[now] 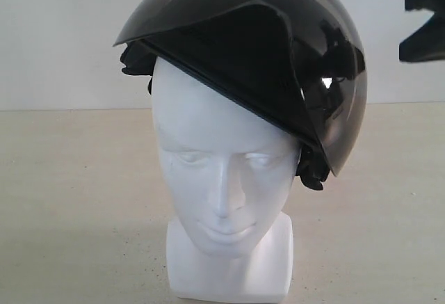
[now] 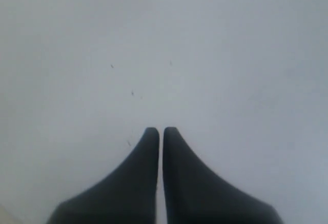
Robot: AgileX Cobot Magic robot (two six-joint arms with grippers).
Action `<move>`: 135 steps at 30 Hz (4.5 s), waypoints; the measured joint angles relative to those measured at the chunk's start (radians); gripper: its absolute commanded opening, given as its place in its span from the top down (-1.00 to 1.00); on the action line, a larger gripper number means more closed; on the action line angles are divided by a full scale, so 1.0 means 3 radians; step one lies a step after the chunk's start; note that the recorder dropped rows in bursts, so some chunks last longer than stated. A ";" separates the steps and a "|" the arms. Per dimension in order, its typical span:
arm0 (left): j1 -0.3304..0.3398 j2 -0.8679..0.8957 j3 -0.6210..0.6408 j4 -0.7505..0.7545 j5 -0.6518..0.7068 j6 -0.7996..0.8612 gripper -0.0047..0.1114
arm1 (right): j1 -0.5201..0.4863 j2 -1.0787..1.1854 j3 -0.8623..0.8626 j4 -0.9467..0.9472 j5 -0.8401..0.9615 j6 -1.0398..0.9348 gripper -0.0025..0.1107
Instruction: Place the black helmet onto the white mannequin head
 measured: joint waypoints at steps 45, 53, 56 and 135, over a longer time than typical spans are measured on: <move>0.0006 0.4600 -0.4768 -0.0292 0.4417 0.2795 0.84 | 0.0491 0.0236 -0.0810 0.0668 0.0756 -0.1606 0.96; 0.0006 0.4864 -0.4768 -0.0898 0.4421 0.3301 0.84 | 0.0514 0.0236 -0.0810 0.0772 0.0740 -0.1617 0.96; 0.0006 0.4953 -0.4769 -0.1031 0.4480 0.3431 0.84 | 0.0514 0.0236 -0.0810 0.0854 0.0733 -0.1657 0.96; -0.0227 0.5425 -0.4941 0.0124 0.5019 0.3297 0.84 | 0.1004 0.0272 -0.0810 0.1230 0.0815 -0.1575 0.96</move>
